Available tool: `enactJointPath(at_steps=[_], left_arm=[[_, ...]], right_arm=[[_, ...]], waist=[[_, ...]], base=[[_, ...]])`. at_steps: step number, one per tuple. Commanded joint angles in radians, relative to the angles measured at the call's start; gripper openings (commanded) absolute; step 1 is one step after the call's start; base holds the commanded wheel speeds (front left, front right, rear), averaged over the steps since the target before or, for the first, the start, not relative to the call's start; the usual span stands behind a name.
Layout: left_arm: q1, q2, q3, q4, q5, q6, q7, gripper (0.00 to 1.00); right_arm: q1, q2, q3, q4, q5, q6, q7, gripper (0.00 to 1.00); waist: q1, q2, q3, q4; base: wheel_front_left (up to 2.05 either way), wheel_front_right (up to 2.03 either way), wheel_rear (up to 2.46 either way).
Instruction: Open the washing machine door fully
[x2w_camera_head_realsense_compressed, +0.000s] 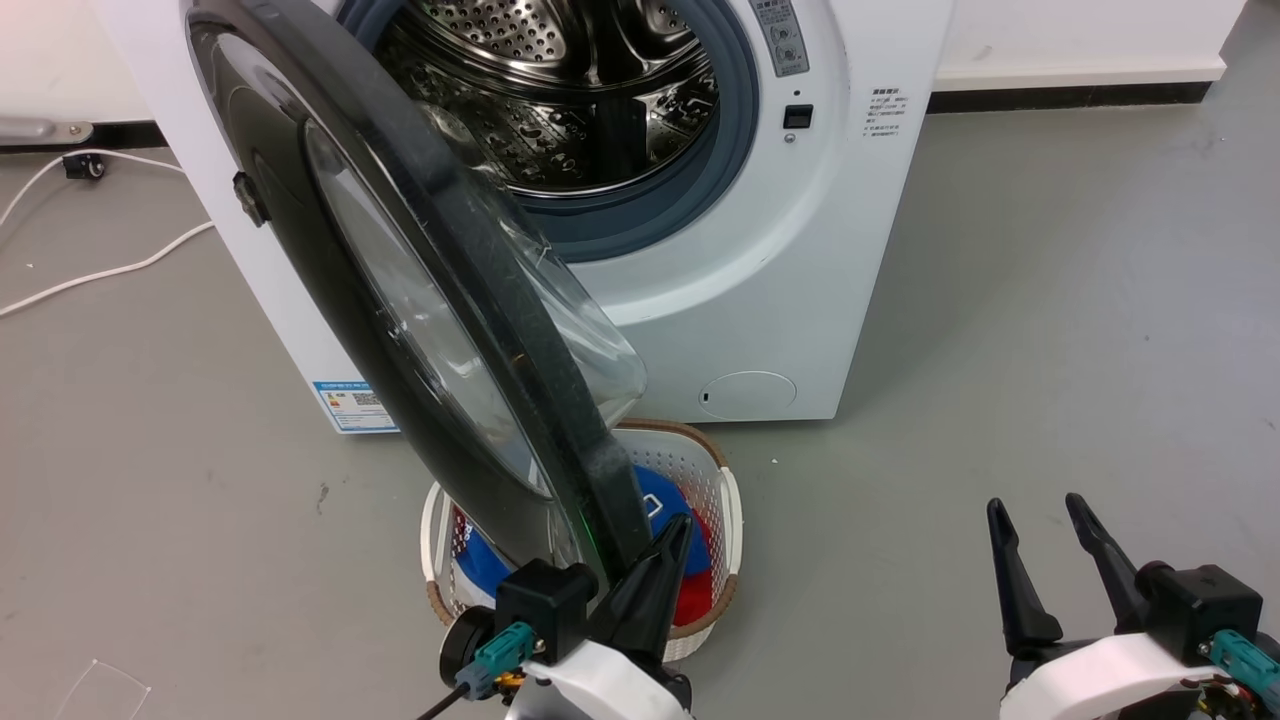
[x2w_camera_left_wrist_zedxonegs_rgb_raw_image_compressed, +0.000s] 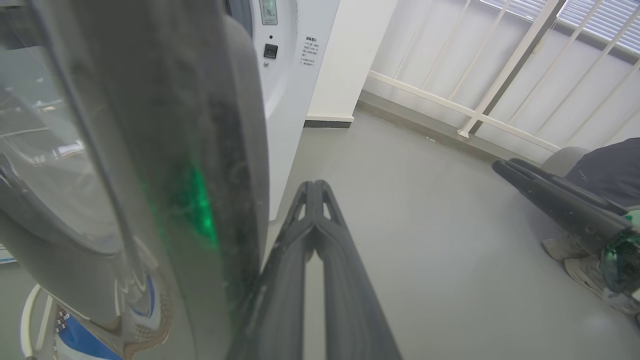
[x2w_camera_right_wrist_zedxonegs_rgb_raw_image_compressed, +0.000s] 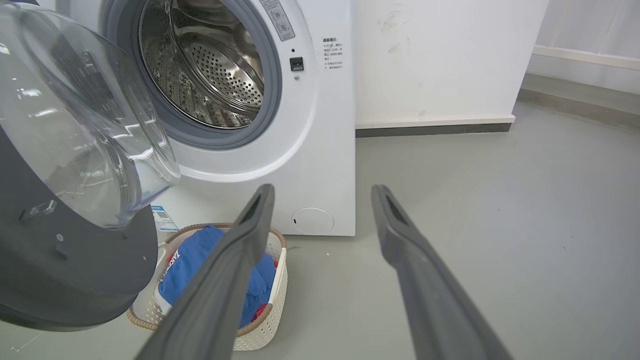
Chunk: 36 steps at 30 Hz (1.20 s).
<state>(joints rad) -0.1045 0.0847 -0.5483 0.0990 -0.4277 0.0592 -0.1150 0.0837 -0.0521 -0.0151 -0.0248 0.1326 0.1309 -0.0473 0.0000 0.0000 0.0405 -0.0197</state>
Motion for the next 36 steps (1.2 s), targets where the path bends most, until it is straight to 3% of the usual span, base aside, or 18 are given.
enactJointPath(at_steps=[1,15,28,36], left_arm=[[0.011,0.011,0.013,0.001,-0.008,0.008,-0.006,0.0],[0.082,0.065,0.025,-0.093,0.012,0.054,-0.022,0.0],[0.187,0.086,-0.011,-0.228,0.027,0.099,-0.004,0.0],[0.168,0.11,-0.018,-0.207,0.034,0.076,-0.011,0.0]], right_arm=[[-0.01,0.003,0.002,0.005,0.002,0.0,-0.005,1.0],[-0.011,0.003,-0.013,0.033,0.005,0.0,-0.014,1.0],[-0.01,0.003,-0.034,0.021,-0.009,0.0,0.002,1.0],[-0.022,0.003,-0.047,0.013,-0.011,0.0,0.015,1.0]], waist=[[0.0,0.0,0.0,0.003],[0.0,0.0,-0.013,0.083],[0.0,0.0,-0.006,0.237],[0.0,0.0,-0.001,0.277]], base=[[0.0,0.0,0.0],[0.0,0.0,0.0],[0.0,0.0,0.0],[0.0,0.0,0.0]])
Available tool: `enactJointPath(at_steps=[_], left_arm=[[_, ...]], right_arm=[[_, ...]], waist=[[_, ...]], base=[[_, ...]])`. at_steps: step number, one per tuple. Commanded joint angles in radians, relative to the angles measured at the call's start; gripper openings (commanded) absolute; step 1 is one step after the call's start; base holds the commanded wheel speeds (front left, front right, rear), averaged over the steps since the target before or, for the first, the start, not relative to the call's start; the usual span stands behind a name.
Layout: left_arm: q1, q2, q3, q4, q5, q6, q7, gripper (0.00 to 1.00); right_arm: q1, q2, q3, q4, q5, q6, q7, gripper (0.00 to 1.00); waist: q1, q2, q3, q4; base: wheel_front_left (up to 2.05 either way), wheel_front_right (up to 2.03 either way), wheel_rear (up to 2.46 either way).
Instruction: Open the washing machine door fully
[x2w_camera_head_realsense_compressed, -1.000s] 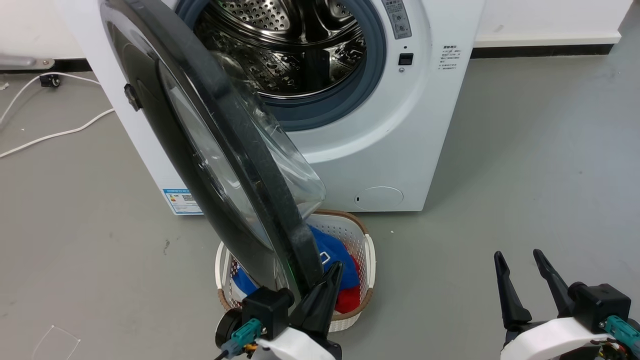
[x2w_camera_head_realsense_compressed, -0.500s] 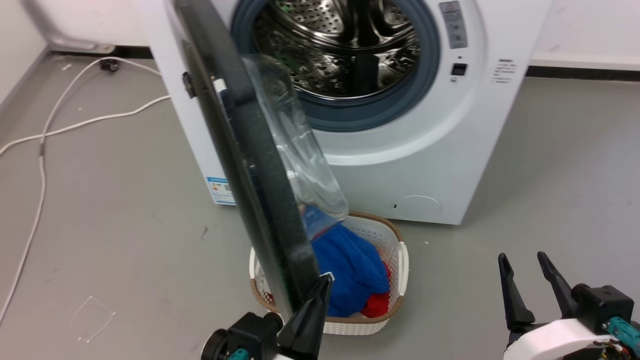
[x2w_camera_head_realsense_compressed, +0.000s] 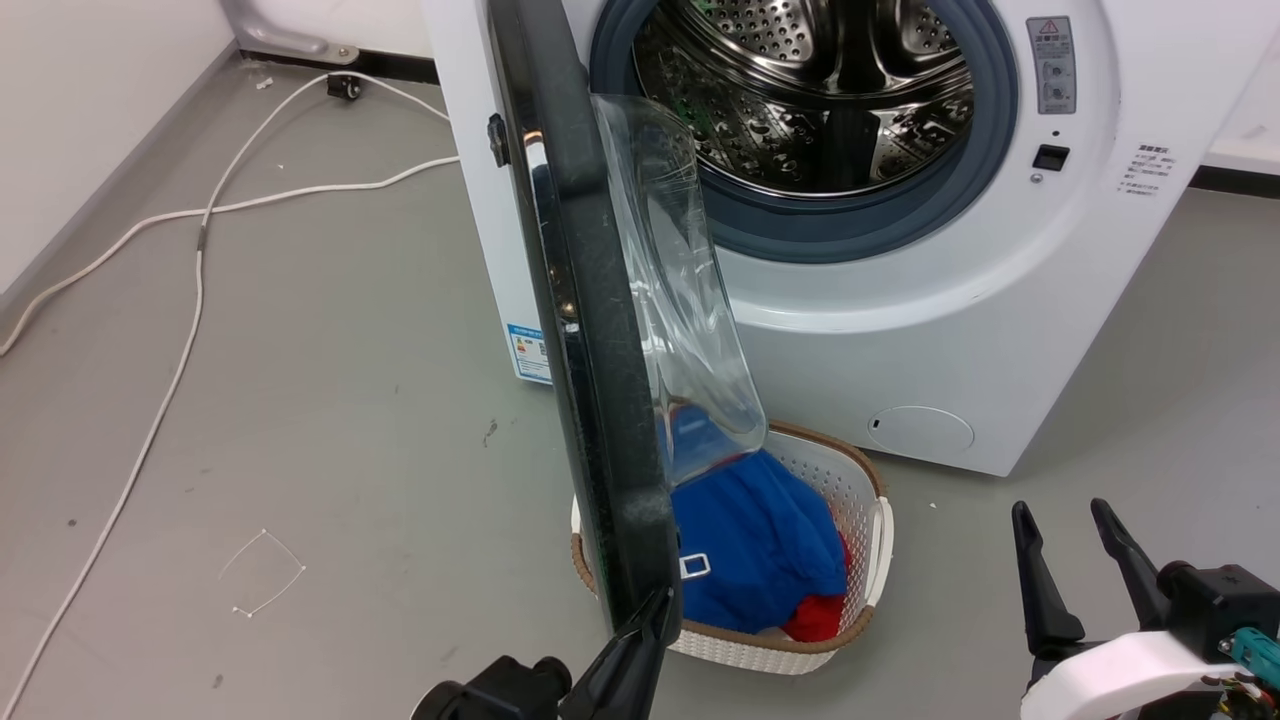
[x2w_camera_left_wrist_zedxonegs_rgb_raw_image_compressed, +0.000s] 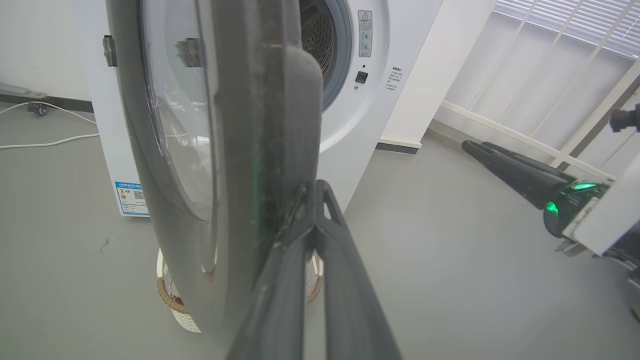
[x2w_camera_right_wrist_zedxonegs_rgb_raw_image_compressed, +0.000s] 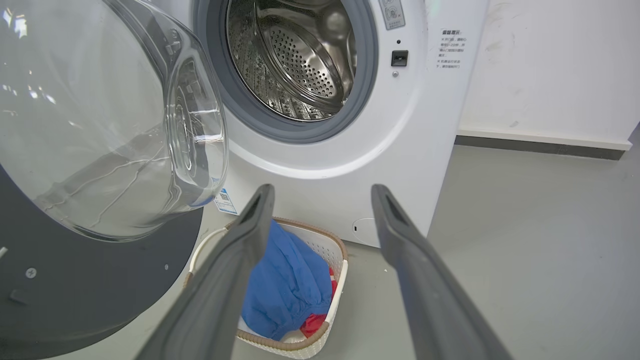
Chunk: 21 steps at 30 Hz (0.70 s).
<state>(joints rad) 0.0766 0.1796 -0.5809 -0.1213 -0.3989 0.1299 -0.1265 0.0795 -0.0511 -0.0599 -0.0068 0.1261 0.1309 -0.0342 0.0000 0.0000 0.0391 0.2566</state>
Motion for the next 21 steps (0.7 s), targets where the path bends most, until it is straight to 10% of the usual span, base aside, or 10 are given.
enactJointPath(at_steps=[1,21], left_arm=[[-0.02,0.017,0.005,0.014,0.008,-0.006,-0.004,0.0],[-0.08,0.016,0.001,0.088,0.006,-0.024,-0.033,0.0]], right_arm=[[-0.018,0.002,-0.003,-0.004,-0.002,0.0,0.004,1.0],[-0.001,0.002,-0.006,0.008,0.023,0.0,0.005,1.0]], waist=[[0.0,0.0,0.001,0.002],[0.0,0.0,-0.003,-0.062]], base=[[0.0,0.0,0.0],[0.0,0.0,0.0]])
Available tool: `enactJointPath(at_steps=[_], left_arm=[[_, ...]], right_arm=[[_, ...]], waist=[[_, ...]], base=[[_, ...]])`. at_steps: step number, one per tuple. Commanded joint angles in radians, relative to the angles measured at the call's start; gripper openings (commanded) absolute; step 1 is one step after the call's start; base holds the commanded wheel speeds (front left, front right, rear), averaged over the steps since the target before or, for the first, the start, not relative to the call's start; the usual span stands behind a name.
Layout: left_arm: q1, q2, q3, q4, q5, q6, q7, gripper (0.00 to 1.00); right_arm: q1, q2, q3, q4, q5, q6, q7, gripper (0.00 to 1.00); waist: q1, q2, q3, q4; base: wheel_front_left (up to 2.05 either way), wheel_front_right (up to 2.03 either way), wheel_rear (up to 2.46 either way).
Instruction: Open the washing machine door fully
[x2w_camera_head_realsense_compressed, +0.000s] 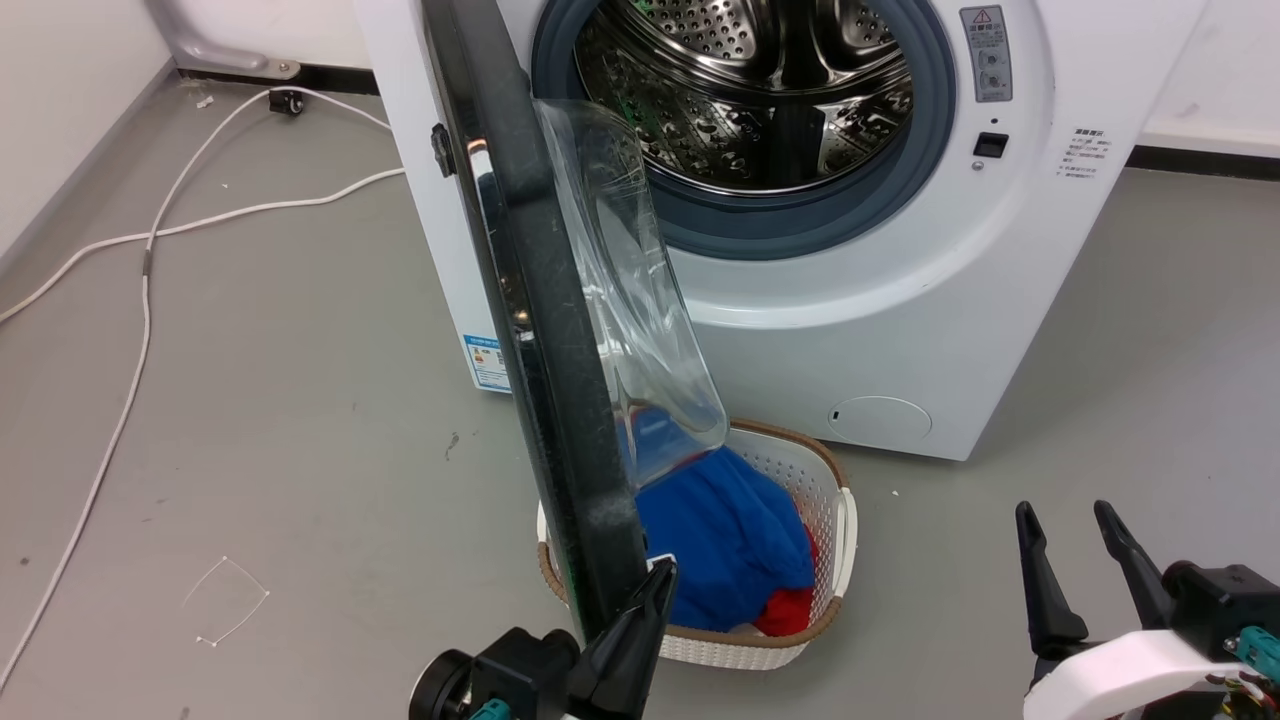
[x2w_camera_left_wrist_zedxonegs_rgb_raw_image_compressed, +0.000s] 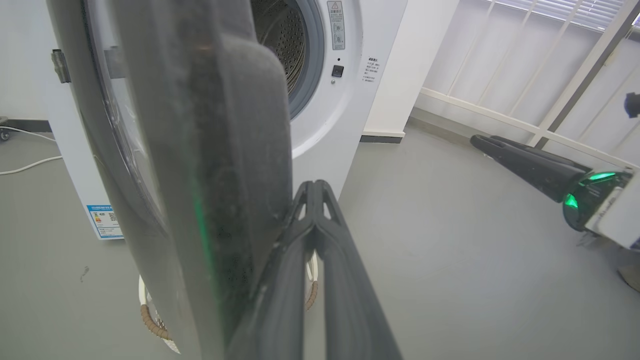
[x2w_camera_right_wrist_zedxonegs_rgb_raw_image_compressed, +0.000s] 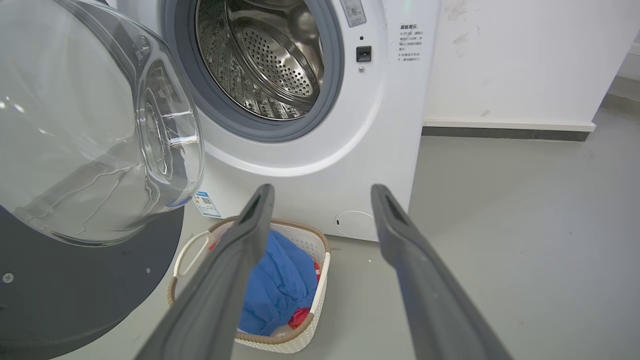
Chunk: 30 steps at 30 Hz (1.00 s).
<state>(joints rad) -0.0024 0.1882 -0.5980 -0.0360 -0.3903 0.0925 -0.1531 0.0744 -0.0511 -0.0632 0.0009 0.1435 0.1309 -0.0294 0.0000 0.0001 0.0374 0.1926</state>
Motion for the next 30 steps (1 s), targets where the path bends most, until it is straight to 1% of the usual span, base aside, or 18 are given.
enactJointPath(at_steps=[1,4,5,7,9,10,11,13,14,18,22,26,30], left_arm=[[0.005,0.008,0.022,0.003,-0.003,0.021,-0.008,0.0],[0.02,0.007,0.032,0.0,-0.011,0.041,-0.005,0.0],[0.02,0.007,0.032,0.0,-0.011,0.041,-0.005,0.0],[0.035,0.006,0.038,-0.011,-0.013,0.058,-0.007,0.0],[0.045,0.007,0.039,-0.017,-0.016,0.066,-0.008,0.0],[0.045,0.007,0.039,-0.017,-0.016,0.066,-0.008,0.0],[0.055,0.009,0.043,-0.022,-0.018,0.072,-0.011,0.0],[0.057,0.009,0.047,-0.023,-0.017,0.077,-0.012,0.0],[0.06,0.011,0.054,-0.025,-0.022,0.083,-0.016,0.0],[0.061,0.011,0.079,-0.027,-0.043,0.094,-0.021,0.0],[0.049,0.027,0.109,-0.016,-0.058,0.092,-0.029,0.0],[0.013,0.053,0.129,0.011,-0.07,0.065,-0.024,0.0],[-0.033,0.091,0.172,0.063,-0.091,0.048,-0.027,0.0]], right_arm=[[0.005,0.002,-0.004,0.0,0.006,0.0,0.0,1.0],[0.012,0.002,-0.007,-0.002,0.008,0.0,0.002,1.0],[0.012,0.002,-0.007,-0.002,0.008,0.0,0.002,1.0],[0.009,0.002,-0.009,-0.004,0.009,0.0,0.007,1.0],[0.008,0.002,-0.014,-0.006,0.007,0.0,0.008,1.0],[0.008,0.002,-0.014,-0.006,0.007,0.0,0.008,1.0],[0.011,0.002,-0.017,-0.011,0.006,0.0,0.008,1.0],[0.013,0.002,-0.019,-0.012,0.007,0.0,0.009,1.0],[0.015,0.001,-0.022,-0.016,0.004,0.0,0.011,1.0],[0.016,0.001,-0.027,-0.029,0.002,0.0,0.012,1.0],[0.005,0.001,-0.027,-0.036,0.002,0.0,0.016,1.0],[0.005,0.001,-0.037,-0.037,0.004,0.0,0.014,1.0],[-0.004,0.001,-0.039,-0.043,0.005,0.0,0.016,1.0]], waist=[[0.0,-0.0001,-0.003,0.006],[0.0,-0.0001,-0.005,0.026],[0.0,-0.0001,-0.005,0.026],[0.0,-0.0001,-0.006,0.051],[0.0,-0.0001,-0.007,0.072],[0.0,-0.0001,-0.007,0.072],[0.0,-0.0001,-0.007,0.095],[0.0,-0.0001,-0.007,0.107],[0.0,-0.0001,-0.007,0.132],[0.0,-0.0001,0.004,0.182],[0.0,-0.0001,0.009,0.209],[0.0,-0.0001,0.01,0.239],[0.0,-0.0001,0.017,0.246]], base=[[0.0,0.0,0.0],[0.0,0.0,0.0],[0.0,0.0,0.0],[0.0,0.0,0.0],[0.0,0.0,0.0],[0.0,0.0,0.0],[0.0,0.0,0.0],[0.0,0.0,0.0],[0.0,0.0,0.0],[0.0,0.0,0.0],[0.0,0.0,0.0],[0.0,0.0,0.0],[0.0,0.0,0.0]])
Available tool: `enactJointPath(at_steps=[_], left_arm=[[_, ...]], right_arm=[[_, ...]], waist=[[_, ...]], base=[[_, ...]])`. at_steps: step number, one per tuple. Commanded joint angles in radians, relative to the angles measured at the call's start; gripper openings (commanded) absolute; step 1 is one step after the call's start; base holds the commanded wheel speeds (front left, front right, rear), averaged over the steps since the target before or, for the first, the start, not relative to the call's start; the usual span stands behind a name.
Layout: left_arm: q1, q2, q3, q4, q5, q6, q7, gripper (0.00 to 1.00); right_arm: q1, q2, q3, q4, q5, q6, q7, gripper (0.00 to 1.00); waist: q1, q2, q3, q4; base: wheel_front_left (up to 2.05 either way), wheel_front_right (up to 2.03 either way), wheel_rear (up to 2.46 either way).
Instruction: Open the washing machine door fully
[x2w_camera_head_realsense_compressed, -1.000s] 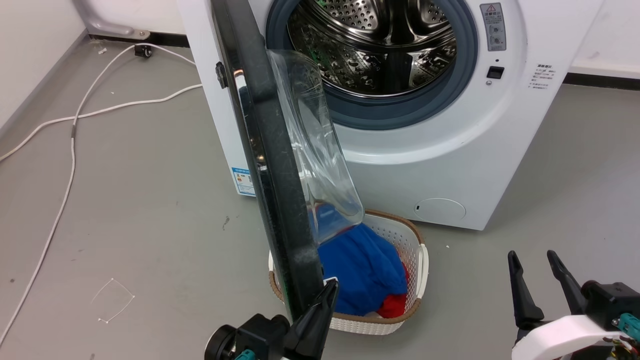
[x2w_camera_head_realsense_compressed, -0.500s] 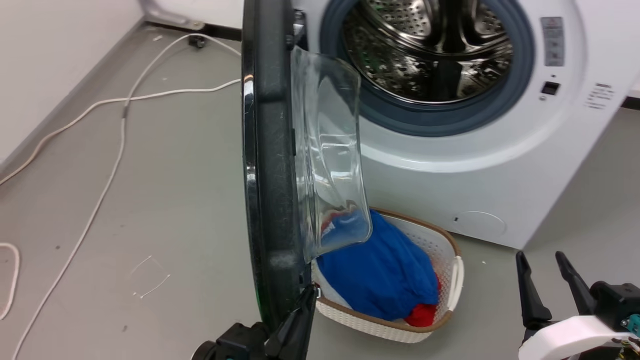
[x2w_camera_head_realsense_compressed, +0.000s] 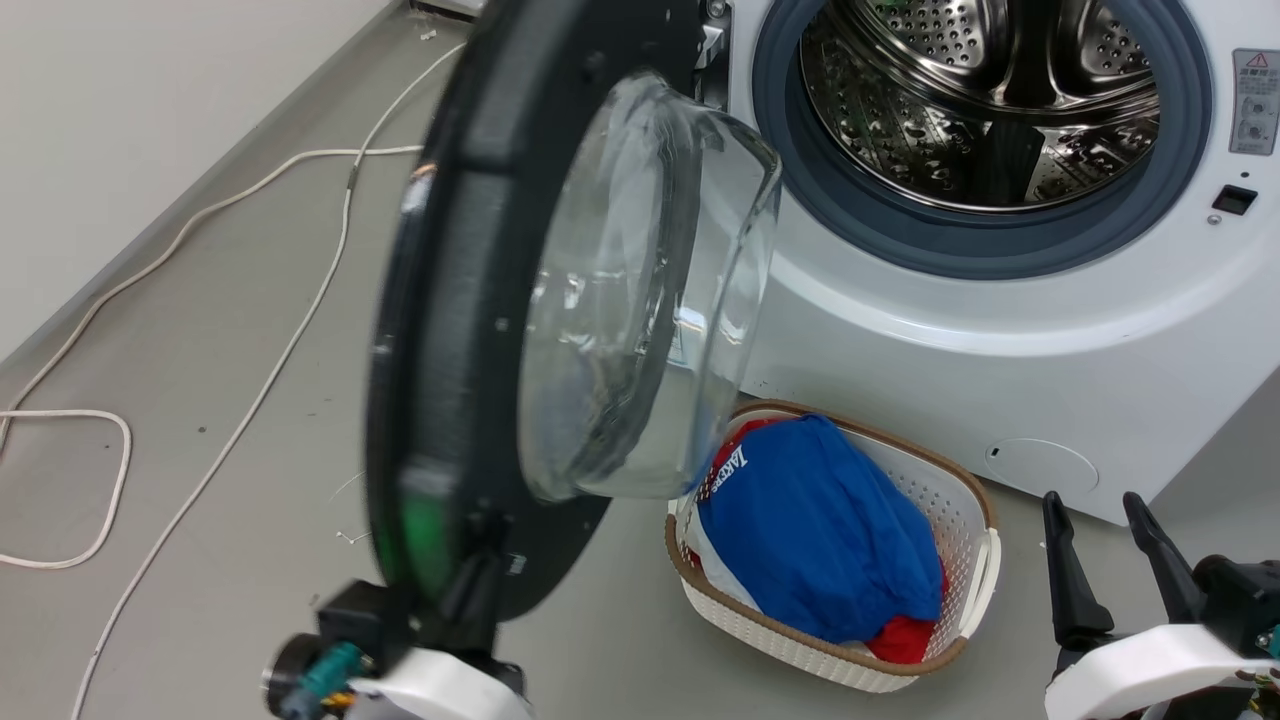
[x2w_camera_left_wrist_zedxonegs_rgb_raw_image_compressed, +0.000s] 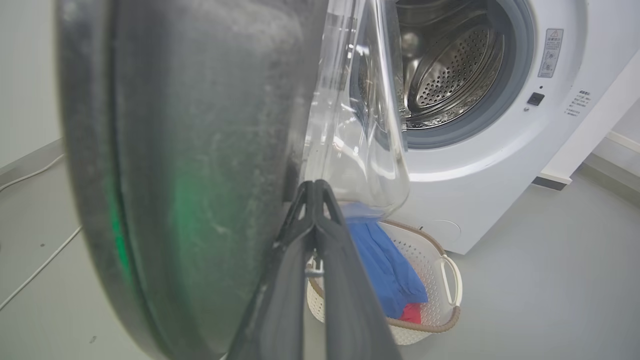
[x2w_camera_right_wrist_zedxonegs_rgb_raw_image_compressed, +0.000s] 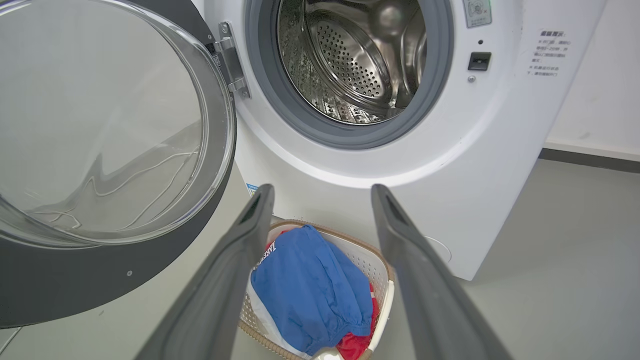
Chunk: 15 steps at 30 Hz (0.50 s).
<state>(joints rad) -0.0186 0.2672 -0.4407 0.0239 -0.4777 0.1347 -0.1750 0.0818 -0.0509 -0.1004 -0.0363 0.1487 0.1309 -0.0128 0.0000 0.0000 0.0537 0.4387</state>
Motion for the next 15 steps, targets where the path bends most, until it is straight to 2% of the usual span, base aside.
enactJointPath(at_steps=[1,12,15], left_arm=[[-0.025,0.017,0.028,0.016,-0.012,0.003,-0.006,0.0],[-0.094,0.102,0.229,0.157,-0.101,0.024,-0.052,0.0],[-0.117,0.132,0.279,0.192,-0.135,0.013,-0.053,0.0]], right_arm=[[-0.015,0.001,0.001,-0.008,-0.001,0.0,0.002,1.0],[-0.027,0.001,-0.002,-0.024,-0.005,0.0,0.011,1.0],[-0.035,0.001,-0.006,-0.027,-0.009,0.0,0.013,1.0]], waist=[[0.0,0.0,0.004,-0.002],[0.0,0.0,0.049,-0.062],[0.0,0.0,0.07,-0.08]], base=[[0.0,0.0,0.0],[0.0,0.0,0.0],[0.0,0.0,0.0]])
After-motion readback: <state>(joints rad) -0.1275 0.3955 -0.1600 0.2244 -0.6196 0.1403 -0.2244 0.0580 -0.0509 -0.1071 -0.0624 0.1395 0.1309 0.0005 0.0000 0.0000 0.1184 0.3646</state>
